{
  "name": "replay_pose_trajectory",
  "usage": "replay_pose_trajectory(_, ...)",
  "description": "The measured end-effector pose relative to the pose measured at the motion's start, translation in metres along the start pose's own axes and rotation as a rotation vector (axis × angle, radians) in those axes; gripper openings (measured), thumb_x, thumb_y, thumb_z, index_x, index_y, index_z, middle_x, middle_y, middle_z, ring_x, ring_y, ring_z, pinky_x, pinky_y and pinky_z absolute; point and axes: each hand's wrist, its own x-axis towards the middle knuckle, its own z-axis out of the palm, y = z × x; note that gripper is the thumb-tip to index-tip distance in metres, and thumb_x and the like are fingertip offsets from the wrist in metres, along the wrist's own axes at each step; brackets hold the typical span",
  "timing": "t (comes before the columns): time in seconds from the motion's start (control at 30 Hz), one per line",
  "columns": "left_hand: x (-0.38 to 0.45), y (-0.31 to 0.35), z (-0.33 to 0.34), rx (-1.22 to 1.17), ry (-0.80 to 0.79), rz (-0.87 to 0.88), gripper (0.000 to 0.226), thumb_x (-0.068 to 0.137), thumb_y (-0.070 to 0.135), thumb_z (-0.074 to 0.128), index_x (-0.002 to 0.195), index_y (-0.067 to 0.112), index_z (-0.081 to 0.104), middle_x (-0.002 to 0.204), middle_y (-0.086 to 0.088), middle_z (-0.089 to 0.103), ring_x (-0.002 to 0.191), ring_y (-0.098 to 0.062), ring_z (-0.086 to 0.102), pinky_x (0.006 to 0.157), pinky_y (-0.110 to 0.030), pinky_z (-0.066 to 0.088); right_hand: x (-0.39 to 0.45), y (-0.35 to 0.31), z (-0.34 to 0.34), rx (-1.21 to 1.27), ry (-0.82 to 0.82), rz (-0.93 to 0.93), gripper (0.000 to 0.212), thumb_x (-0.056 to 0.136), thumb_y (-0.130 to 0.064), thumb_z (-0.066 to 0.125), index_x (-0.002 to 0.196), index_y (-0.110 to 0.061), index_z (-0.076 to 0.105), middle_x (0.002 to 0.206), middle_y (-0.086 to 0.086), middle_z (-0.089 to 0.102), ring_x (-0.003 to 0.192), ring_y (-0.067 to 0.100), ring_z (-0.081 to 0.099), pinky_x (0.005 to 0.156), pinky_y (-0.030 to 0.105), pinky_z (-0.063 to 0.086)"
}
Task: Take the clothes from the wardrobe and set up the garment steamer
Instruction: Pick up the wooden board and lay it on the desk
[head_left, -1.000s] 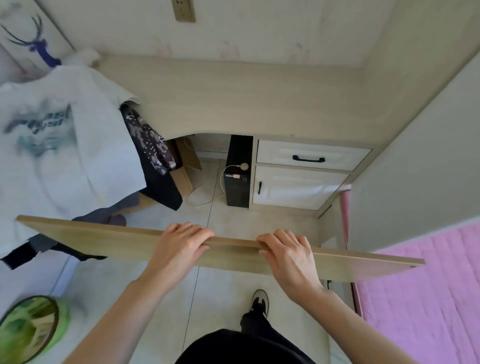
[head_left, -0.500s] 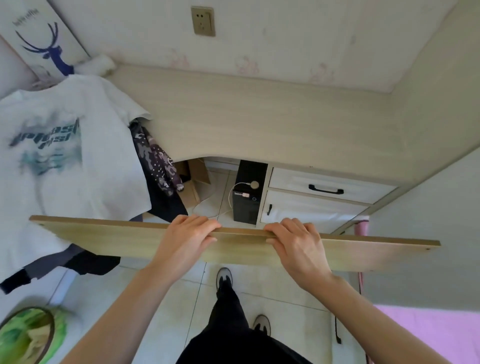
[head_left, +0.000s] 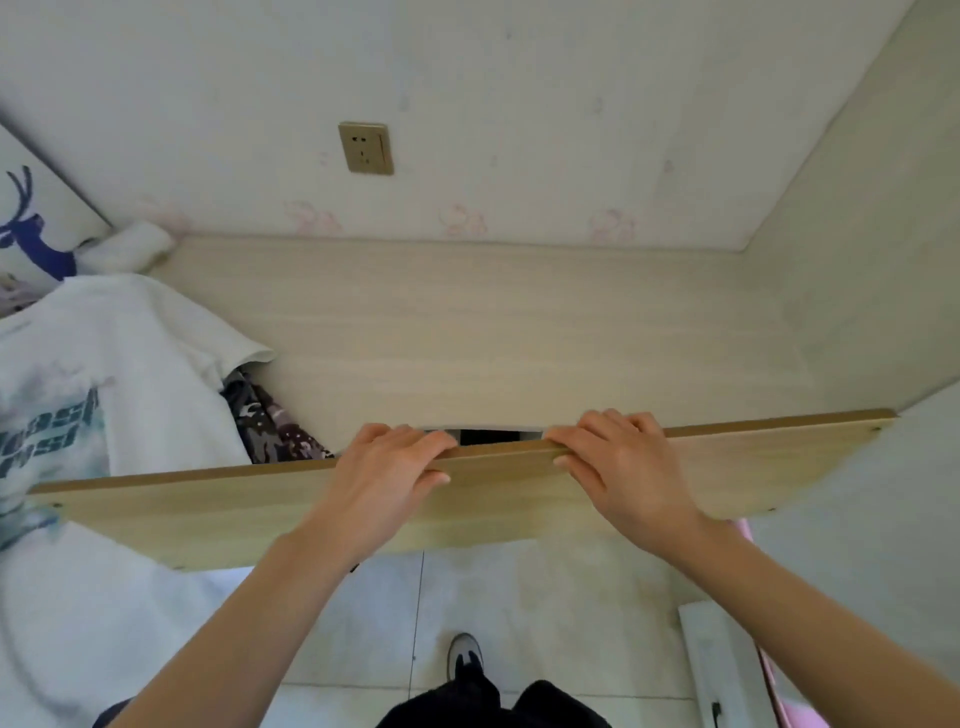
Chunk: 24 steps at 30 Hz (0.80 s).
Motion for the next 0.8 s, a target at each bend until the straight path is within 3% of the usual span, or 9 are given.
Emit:
replay_pose_trajectory(0.1, 0.021, -0.007, -0.012, -0.026, -0.043, 0.036, 0.024, 0.088, 0.032, 0.067, 0.110, 0.025, 0.062, 0.092, 0.011, 0.069, 0.088, -0.015, 0.062, 0.092, -0.033, 0.038, 0.023, 0.009, -0.006, 0.012, -0.064, 0.023, 0.032, 0.093, -0.044, 0.038, 0.110, -0.034, 0.063, 0.088, -0.013, 0.059, 0.081, 0.012, 0.056, 0.072, 0.026, 0.021)
replay_pose_trajectory(0.3, 0.061, -0.021, -0.025, -0.026, -0.022, 0.113, 0.025, 0.086, 0.035, 0.068, 0.109, 0.027, 0.060, 0.085, 0.014, 0.068, 0.077, -0.014, 0.060, 0.083, -0.033, 0.046, 0.060, 0.028, -0.016, 0.047, -0.068, 0.035, 0.029, 0.094, -0.046, 0.037, 0.111, -0.040, 0.059, 0.088, -0.019, 0.055, 0.083, 0.004, 0.050, 0.079, 0.024, 0.022)
replay_pose_trajectory(0.47, 0.104, -0.032, -0.036, 0.008, 0.001, 0.121, 0.027, 0.088, 0.037, 0.065, 0.113, 0.029, 0.060, 0.090, 0.014, 0.069, 0.081, -0.013, 0.061, 0.083, -0.032, 0.042, 0.093, 0.044, -0.021, 0.052, -0.013, 0.031, 0.032, 0.093, -0.046, 0.037, 0.111, -0.035, 0.061, 0.089, -0.016, 0.058, 0.081, 0.007, 0.053, 0.076, 0.026, 0.023)
replay_pose_trajectory(0.8, 0.207, -0.045, -0.031, 0.077, -0.075, 0.079, 0.028, 0.093, 0.040, 0.055, 0.120, 0.033, 0.056, 0.101, 0.014, 0.067, 0.093, -0.012, 0.058, 0.087, -0.030, 0.041, 0.162, 0.106, -0.003, 0.094, -0.021, 0.050, 0.037, 0.094, -0.045, 0.035, 0.115, -0.032, 0.062, 0.093, -0.015, 0.058, 0.084, 0.009, 0.055, 0.078, 0.032, 0.036)
